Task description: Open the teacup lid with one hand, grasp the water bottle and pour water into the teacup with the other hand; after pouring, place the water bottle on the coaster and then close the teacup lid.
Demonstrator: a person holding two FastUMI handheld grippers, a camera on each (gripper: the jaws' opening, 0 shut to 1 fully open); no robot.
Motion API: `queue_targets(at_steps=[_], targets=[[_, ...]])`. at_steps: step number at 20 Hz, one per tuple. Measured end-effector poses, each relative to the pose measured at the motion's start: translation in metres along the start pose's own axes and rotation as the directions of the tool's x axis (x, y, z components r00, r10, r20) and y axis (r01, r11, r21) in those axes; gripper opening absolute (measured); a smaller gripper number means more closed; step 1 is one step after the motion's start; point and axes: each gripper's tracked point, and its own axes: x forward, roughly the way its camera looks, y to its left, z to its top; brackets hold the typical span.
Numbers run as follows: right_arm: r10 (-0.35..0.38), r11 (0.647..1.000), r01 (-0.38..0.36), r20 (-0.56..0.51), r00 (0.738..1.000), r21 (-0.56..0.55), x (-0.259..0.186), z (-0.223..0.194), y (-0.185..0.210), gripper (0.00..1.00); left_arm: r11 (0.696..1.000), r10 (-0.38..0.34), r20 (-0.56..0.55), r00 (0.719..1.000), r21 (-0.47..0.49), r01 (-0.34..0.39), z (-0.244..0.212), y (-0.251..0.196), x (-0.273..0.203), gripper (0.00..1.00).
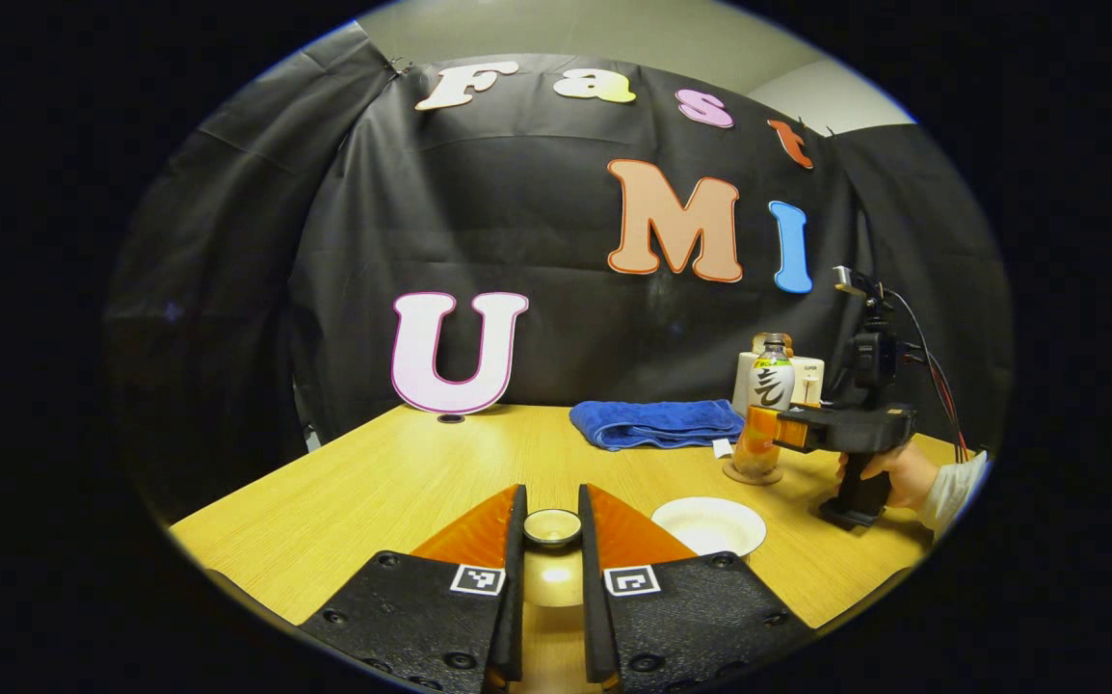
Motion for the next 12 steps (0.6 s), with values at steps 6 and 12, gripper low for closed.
queue_targets(at_steps=[6,12], targets=[[-0.011,1.000,0.011,0.003,1.000,-0.002,-0.008,-0.002,-0.004,0.77,1.000,-0.016,0.000,1.000,0.000,0.016,0.003,-0.010,0.005,0.23],[0.007,1.000,-0.007,0.001,1.000,-0.008,-0.012,-0.002,0.000,0.78,0.999,-0.039,-0.005,0.999,0.005,0.039,0.002,-0.024,0.009,0.23]])
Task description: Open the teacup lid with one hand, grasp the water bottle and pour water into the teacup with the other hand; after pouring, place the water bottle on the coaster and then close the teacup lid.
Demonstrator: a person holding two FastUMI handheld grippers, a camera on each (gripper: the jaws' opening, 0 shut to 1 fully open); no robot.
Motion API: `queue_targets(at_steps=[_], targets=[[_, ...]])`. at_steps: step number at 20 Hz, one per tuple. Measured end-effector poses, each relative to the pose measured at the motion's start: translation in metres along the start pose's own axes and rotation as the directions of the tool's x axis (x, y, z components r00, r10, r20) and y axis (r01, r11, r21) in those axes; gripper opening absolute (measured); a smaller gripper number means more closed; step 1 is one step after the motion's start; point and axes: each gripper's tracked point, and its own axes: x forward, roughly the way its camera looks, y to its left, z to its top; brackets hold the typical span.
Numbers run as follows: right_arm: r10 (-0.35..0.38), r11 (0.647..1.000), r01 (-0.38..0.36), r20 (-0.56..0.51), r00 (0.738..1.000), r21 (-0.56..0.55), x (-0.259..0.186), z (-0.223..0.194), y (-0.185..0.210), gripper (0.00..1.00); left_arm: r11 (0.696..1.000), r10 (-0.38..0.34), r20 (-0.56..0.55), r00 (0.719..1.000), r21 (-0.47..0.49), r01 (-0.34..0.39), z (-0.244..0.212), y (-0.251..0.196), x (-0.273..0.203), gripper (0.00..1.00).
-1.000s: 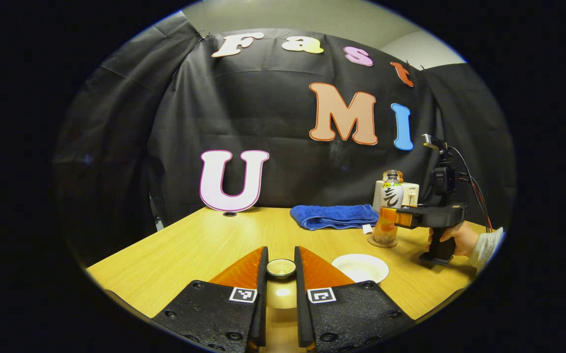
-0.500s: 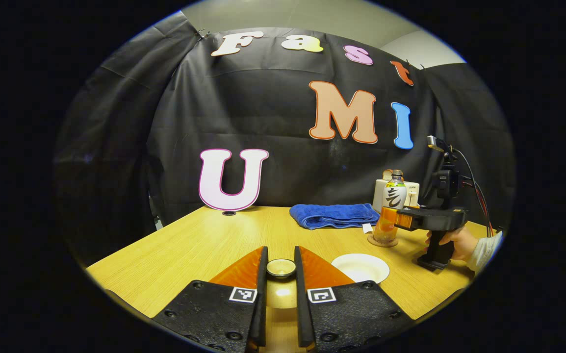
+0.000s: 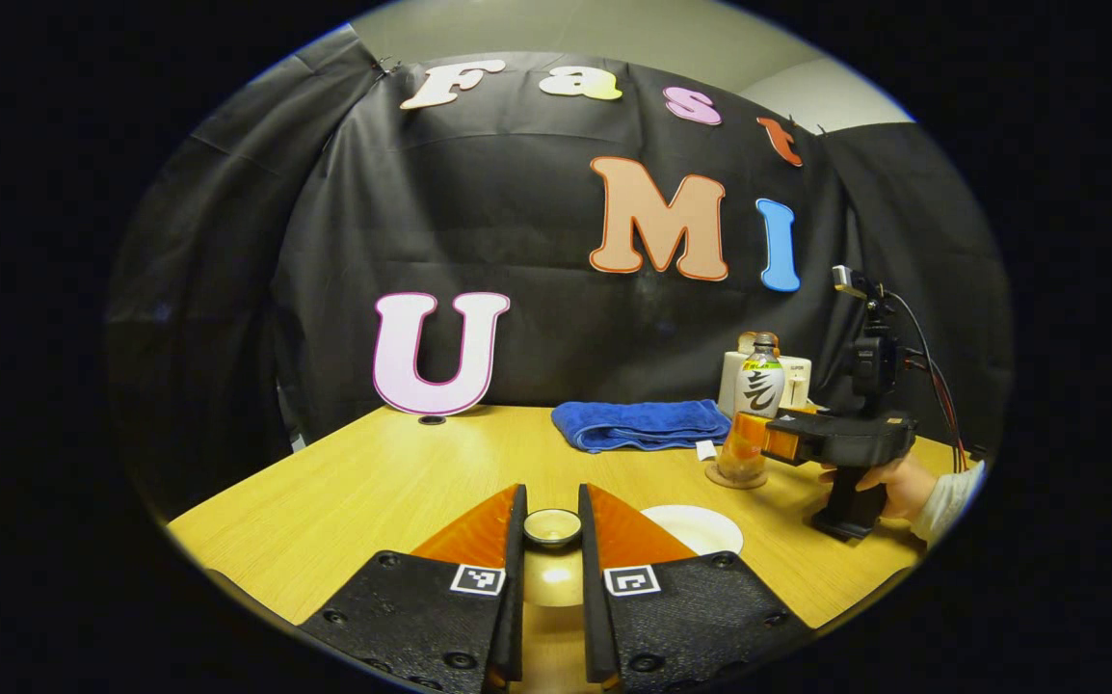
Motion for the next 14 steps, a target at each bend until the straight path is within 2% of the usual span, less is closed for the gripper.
queue_targets(at_steps=[2,5,8,9,10,11,14], targets=[[-0.005,1.000,0.005,0.008,1.000,-0.011,-0.004,0.001,-0.002,0.83,1.000,-0.006,0.005,1.000,0.012,0.006,0.002,-0.003,0.003,0.23],[-0.014,0.999,0.015,0.030,0.999,-0.041,-0.016,0.005,-0.005,1.00,0.999,-0.031,0.005,0.999,0.008,0.031,0.003,-0.013,0.007,0.23],[-0.009,0.998,0.013,0.058,0.998,-0.061,-0.036,0.007,-0.006,0.99,0.999,-0.050,-0.006,0.999,0.010,0.050,0.000,-0.020,0.013,0.23],[-0.009,0.997,0.014,0.069,0.998,-0.071,-0.043,0.008,-0.008,0.94,0.999,-0.051,-0.007,0.999,0.015,0.051,-0.001,-0.022,0.015,0.23],[-0.009,0.997,0.015,0.079,0.997,-0.077,-0.049,0.009,-0.009,0.94,0.998,-0.052,-0.010,0.999,0.016,0.052,-0.002,-0.024,0.016,0.23],[-0.005,0.997,0.011,0.085,0.996,-0.077,-0.054,0.011,-0.008,0.99,0.998,-0.058,-0.014,0.998,0.015,0.058,-0.004,-0.026,0.018,0.23],[-0.011,0.998,0.018,0.109,0.994,-0.068,-0.071,0.015,-0.010,1.00,0.997,-0.075,-0.026,0.997,0.012,0.076,-0.009,-0.036,0.024,0.23]])
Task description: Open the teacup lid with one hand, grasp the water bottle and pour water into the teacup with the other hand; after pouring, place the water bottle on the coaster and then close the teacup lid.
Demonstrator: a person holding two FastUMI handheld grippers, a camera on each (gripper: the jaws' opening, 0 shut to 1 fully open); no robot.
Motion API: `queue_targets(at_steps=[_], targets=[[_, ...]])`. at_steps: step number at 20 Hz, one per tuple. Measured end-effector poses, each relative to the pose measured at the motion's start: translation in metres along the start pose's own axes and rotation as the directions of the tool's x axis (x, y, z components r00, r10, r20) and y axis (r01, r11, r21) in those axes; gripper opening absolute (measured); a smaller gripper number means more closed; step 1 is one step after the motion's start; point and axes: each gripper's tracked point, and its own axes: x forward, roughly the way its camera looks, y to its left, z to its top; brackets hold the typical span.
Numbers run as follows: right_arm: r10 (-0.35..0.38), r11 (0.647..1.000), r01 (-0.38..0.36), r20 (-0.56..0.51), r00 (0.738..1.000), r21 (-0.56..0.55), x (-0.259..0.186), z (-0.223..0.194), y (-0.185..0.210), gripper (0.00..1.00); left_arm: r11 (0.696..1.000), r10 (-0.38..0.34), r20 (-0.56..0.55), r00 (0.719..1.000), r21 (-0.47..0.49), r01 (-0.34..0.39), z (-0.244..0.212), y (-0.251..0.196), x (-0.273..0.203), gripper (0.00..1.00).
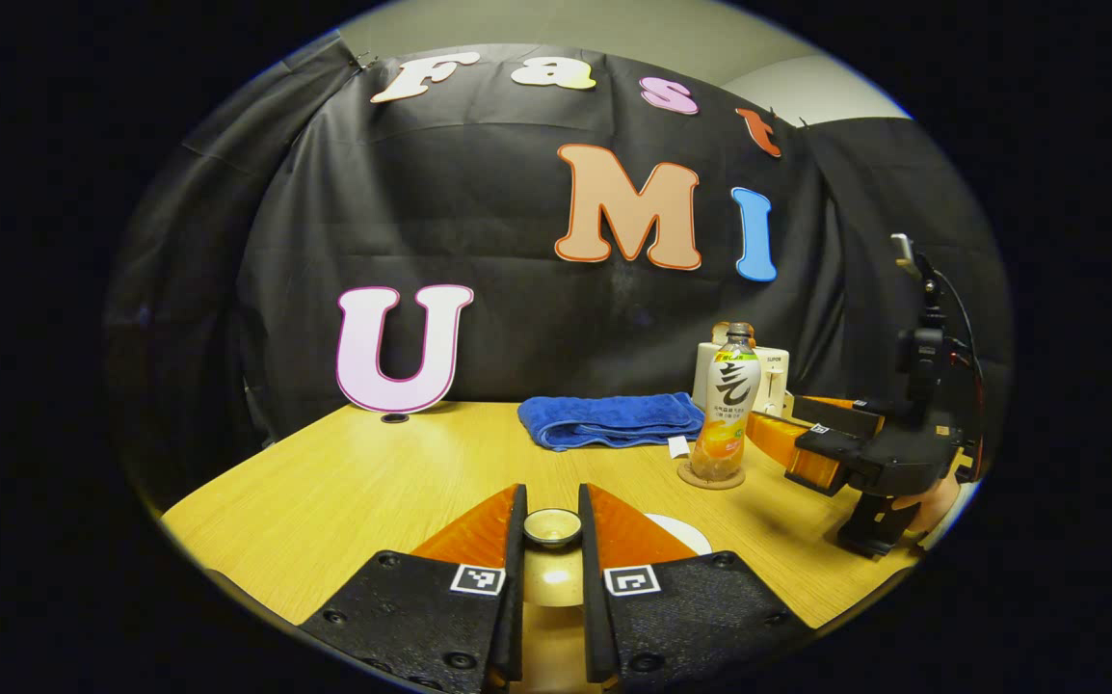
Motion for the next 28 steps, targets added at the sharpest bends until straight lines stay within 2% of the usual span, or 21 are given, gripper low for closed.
queue_targets(at_steps=[5,6,8,10,11,19,20,21,23,24,25,28], targets=[[-0.002,0.999,0.002,0.002,1.000,0.046,-0.021,0.005,-0.004,0.99,0.999,-0.045,-0.015,0.999,0.023,0.045,-0.005,-0.021,0.011,0.23],[-0.004,0.998,0.004,0.002,1.000,0.056,-0.025,0.005,-0.005,0.94,0.998,-0.050,-0.021,0.999,0.031,0.051,-0.006,-0.023,0.013,0.23],[-0.019,0.998,0.019,0.005,1.000,0.062,-0.031,0.003,-0.012,0.94,0.998,-0.057,-0.028,0.998,0.032,0.058,-0.007,-0.027,0.018,0.23],[-0.024,0.997,0.024,-0.004,1.000,0.073,-0.036,-0.003,-0.015,0.94,0.998,-0.058,-0.038,0.998,0.031,0.059,-0.011,-0.028,0.018,0.23],[-0.025,0.997,0.026,-0.009,1.000,0.078,-0.038,-0.005,-0.017,1.00,0.998,-0.059,-0.046,0.997,0.032,0.060,-0.013,-0.029,0.018,0.23],[-0.026,0.996,0.027,-0.017,1.000,0.089,-0.048,-0.012,-0.021,0.99,0.996,-0.066,-0.049,0.997,0.061,0.069,-0.018,-0.043,0.030,0.24],[-0.024,0.996,0.025,-0.018,1.000,0.088,-0.050,-0.012,-0.020,0.94,0.995,-0.065,-0.051,0.997,0.067,0.068,-0.018,-0.044,0.029,0.24],[-0.020,0.996,0.022,-0.018,1.000,0.089,-0.051,-0.012,-0.019,0.99,0.995,-0.067,-0.049,0.997,0.072,0.070,-0.018,-0.046,0.029,0.24],[-0.017,0.996,0.018,-0.015,1.000,0.092,-0.053,-0.011,-0.018,0.99,0.994,-0.069,-0.044,0.997,0.076,0.072,-0.018,-0.048,0.027,0.23],[-0.018,0.996,0.019,-0.015,1.000,0.090,-0.052,-0.012,-0.019,0.94,0.994,-0.071,-0.045,0.996,0.077,0.075,-0.019,-0.050,0.026,0.24],[-0.017,0.996,0.018,-0.016,1.000,0.091,-0.053,-0.012,-0.018,0.99,0.994,-0.074,-0.047,0.996,0.080,0.078,-0.020,-0.051,0.025,0.24],[-0.014,0.995,0.015,-0.015,1.000,0.100,-0.055,-0.012,-0.018,0.99,0.994,-0.056,-0.044,0.997,0.093,0.060,-0.020,-0.047,0.022,0.29]])
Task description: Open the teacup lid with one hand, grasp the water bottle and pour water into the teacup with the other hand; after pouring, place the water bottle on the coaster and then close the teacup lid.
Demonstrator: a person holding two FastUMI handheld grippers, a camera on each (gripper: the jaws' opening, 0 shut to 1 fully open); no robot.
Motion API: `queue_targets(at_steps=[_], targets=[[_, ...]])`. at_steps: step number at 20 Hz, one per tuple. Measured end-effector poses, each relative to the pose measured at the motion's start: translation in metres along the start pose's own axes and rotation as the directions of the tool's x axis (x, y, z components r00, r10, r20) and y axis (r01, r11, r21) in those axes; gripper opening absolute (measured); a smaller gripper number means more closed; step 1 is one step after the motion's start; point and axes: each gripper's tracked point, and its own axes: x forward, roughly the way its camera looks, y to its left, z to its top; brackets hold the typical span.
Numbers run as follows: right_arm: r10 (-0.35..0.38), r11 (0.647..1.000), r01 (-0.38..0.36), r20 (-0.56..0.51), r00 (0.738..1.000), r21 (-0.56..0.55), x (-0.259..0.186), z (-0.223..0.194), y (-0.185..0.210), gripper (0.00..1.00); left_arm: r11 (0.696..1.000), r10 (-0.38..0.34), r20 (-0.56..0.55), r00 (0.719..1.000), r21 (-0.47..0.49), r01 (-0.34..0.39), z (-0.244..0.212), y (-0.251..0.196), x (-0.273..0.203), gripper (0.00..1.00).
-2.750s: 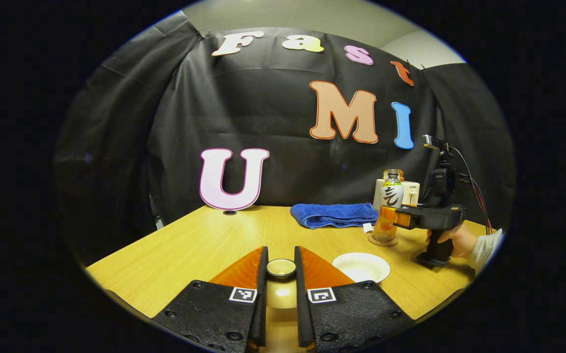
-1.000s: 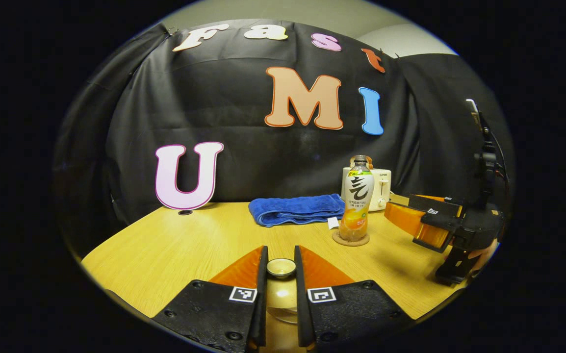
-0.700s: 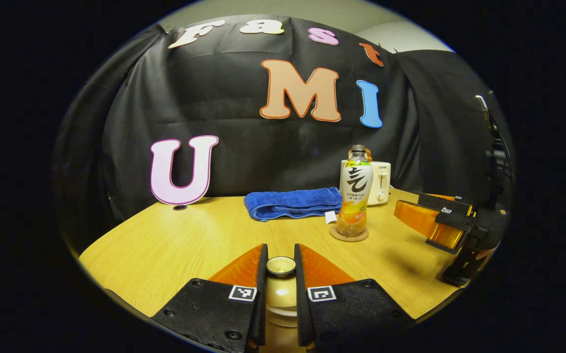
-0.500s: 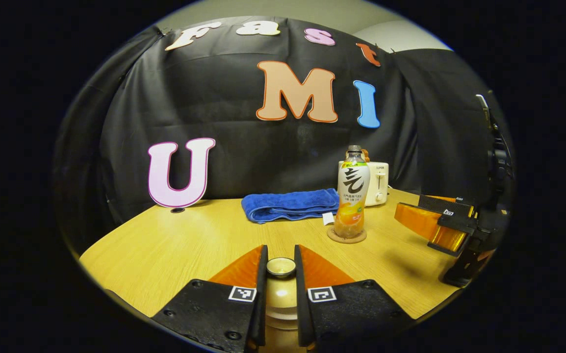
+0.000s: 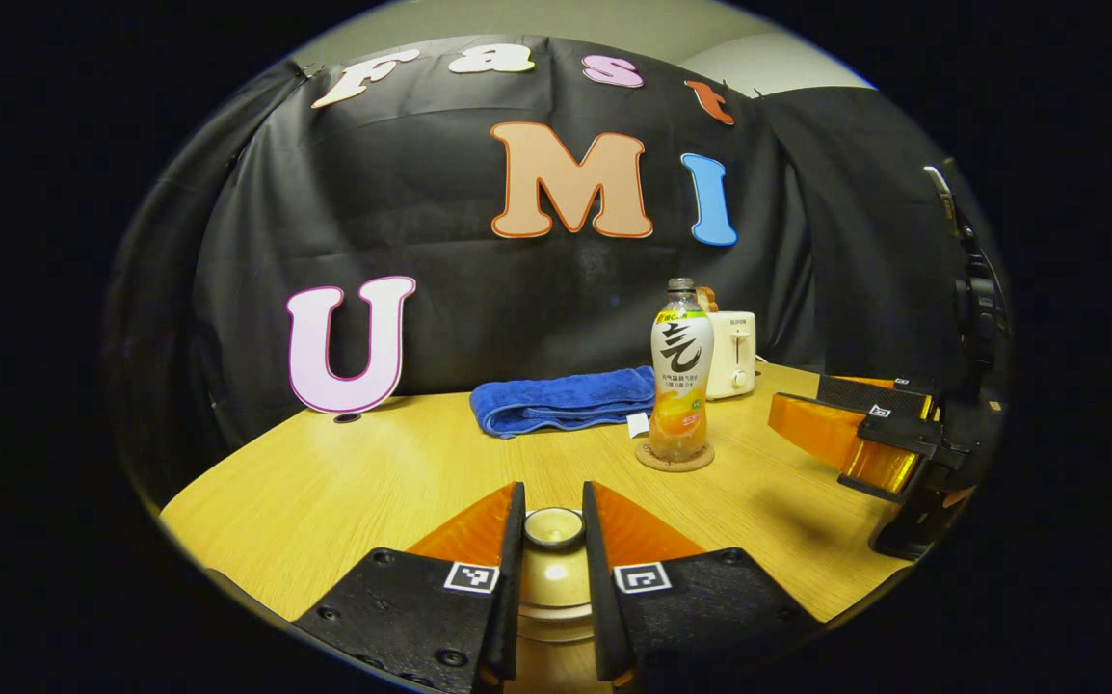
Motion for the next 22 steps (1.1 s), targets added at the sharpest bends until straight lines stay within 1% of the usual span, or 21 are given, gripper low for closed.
queue_targets(at_steps=[3,4,6,7,8,9,10,11,12,13,16,18,19,20,21,22], targets=[[0.005,1.000,-0.005,0.004,1.000,0.011,-0.004,0.002,0.002,0.99,1.000,0.006,0.006,1.000,0.004,-0.006,0.002,0.000,-0.003,0.38],[0.005,1.000,-0.005,0.004,1.000,0.010,-0.007,0.002,0.002,0.99,1.000,0.013,0.009,1.000,0.008,-0.013,0.004,0.002,-0.005,0.54],[0.002,1.000,-0.003,0.009,1.000,0.007,-0.013,0.005,0.002,0.99,1.000,0.022,0.023,0.999,0.021,-0.022,0.008,0.003,-0.008,0.79],[0.004,1.000,-0.004,0.015,1.000,0.012,-0.017,0.009,0.003,0.99,0.999,0.030,0.037,0.999,0.026,-0.031,0.012,0.005,-0.010,0.87],[0.008,1.000,-0.008,0.021,1.000,0.021,-0.021,0.012,0.005,0.99,0.999,0.039,0.053,0.998,0.028,-0.040,0.017,0.007,-0.012,0.86],[0.009,1.000,-0.010,0.026,1.000,0.029,-0.022,0.014,0.005,0.94,0.998,0.051,0.076,0.996,0.028,-0.053,0.022,0.008,-0.015,0.86],[0.009,0.999,-0.010,0.030,1.000,0.038,-0.026,0.016,0.006,0.99,0.998,0.060,0.091,0.994,0.028,-0.063,0.026,0.009,-0.018,0.88],[0.009,0.999,-0.011,0.032,0.999,0.045,-0.029,0.017,0.006,1.00,0.997,0.070,0.101,0.992,0.023,-0.072,0.028,0.010,-0.020,0.88],[0.007,0.999,-0.009,0.033,0.999,0.051,-0.032,0.017,0.007,0.99,0.996,0.082,0.110,0.991,0.017,-0.084,0.030,0.011,-0.023,0.89],[0.005,0.999,-0.007,0.037,0.999,0.054,-0.035,0.018,0.007,0.94,0.994,0.105,0.123,0.987,0.011,-0.107,0.032,0.016,-0.027,0.89],[-0.004,1.000,0.002,0.045,0.999,0.028,-0.044,0.016,0.009,0.95,0.988,0.153,0.173,0.973,-0.017,-0.153,0.039,0.023,-0.036,0.94],[0.003,0.999,-0.005,0.037,0.999,0.033,-0.047,0.013,0.012,0.94,0.986,0.166,0.180,0.970,-0.026,-0.164,0.038,0.025,-0.037,0.94],[0.005,0.999,-0.006,0.033,0.999,0.039,-0.047,0.011,0.013,0.99,0.985,0.171,0.176,0.970,-0.029,-0.168,0.036,0.026,-0.038,0.94],[0.005,0.999,-0.006,0.030,1.000,0.044,-0.047,0.010,0.013,0.94,0.985,0.171,0.171,0.970,-0.031,-0.168,0.035,0.026,-0.038,0.94],[0.003,0.999,-0.004,0.026,1.000,0.047,-0.048,0.008,0.012,0.94,0.985,0.171,0.168,0.971,-0.036,-0.167,0.033,0.026,-0.038,0.94],[0.003,0.999,-0.004,0.023,1.000,0.051,-0.049,0.006,0.013,0.94,0.985,0.170,0.162,0.972,-0.040,-0.166,0.032,0.026,-0.038,0.99]])
